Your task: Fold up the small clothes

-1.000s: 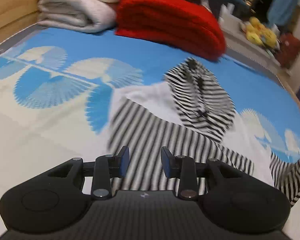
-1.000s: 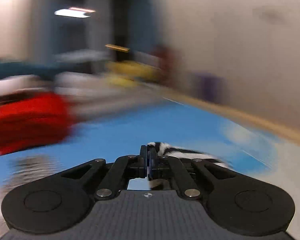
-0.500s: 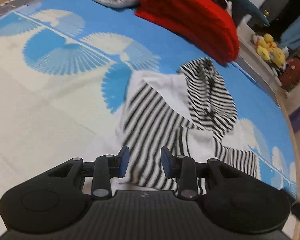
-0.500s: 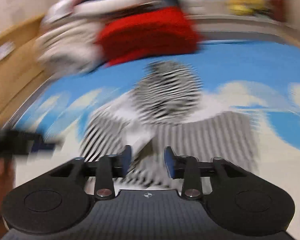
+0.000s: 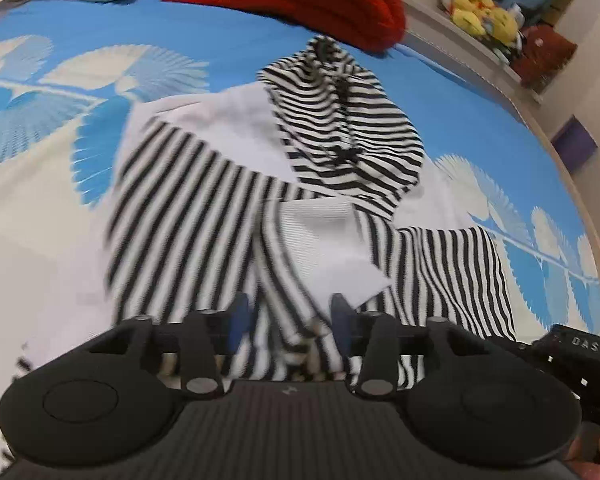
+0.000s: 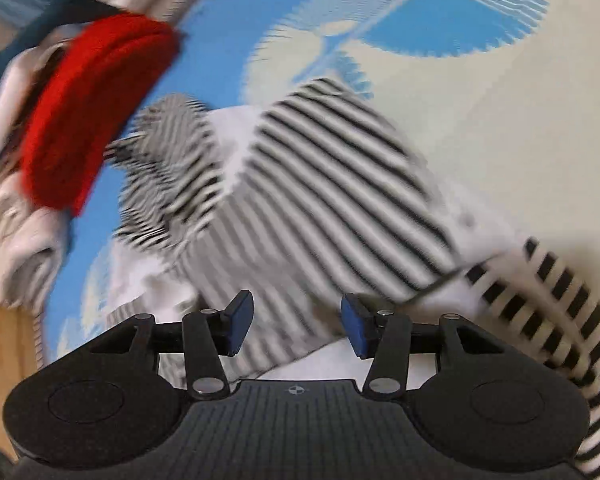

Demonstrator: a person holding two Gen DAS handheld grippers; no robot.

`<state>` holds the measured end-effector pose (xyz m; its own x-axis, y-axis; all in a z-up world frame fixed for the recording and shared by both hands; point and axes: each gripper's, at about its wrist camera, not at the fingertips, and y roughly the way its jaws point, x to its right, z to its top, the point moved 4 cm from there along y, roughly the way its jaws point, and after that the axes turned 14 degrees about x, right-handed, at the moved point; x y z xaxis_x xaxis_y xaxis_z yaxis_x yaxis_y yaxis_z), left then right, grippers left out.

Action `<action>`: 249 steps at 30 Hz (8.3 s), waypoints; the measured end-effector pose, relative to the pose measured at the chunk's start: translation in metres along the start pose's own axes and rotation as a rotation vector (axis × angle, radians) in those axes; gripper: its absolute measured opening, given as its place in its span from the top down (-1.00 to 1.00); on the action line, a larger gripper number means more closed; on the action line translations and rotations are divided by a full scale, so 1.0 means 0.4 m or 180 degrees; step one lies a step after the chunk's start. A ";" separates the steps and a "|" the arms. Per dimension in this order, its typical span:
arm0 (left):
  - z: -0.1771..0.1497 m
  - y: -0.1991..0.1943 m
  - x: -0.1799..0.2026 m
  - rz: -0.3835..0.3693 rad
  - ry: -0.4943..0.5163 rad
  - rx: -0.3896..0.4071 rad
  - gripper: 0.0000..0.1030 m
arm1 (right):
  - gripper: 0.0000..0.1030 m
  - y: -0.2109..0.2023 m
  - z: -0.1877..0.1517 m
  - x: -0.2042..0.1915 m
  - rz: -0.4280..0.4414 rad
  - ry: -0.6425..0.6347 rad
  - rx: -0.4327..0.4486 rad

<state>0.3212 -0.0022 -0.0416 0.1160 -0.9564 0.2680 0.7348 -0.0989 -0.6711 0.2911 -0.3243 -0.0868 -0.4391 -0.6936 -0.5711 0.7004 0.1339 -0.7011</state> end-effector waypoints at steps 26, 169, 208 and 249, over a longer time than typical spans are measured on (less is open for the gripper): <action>-0.007 -0.011 -0.244 0.0415 -0.1552 -0.0033 0.27 | 0.01 0.026 0.004 0.056 -0.0240 0.0634 -0.0246; 0.575 0.547 0.013 0.0162 0.0123 0.0408 0.53 | -0.10 -0.103 0.201 0.017 -0.0275 -0.2142 0.0565; 0.001 -0.075 -0.186 -0.0308 -0.0973 -0.0143 0.18 | 0.09 -0.159 0.211 -0.047 0.0213 -0.1003 0.0703; 0.033 0.019 -0.343 -0.0180 -0.1790 -0.0315 0.08 | -0.06 -0.061 0.098 -0.108 0.0526 -0.1514 0.0196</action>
<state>0.3196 0.1318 -0.0744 0.4359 -0.6583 0.6137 0.6873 -0.1968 -0.6992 0.3150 -0.3253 -0.0284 -0.0247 -0.9142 -0.4046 0.7772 0.2370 -0.5830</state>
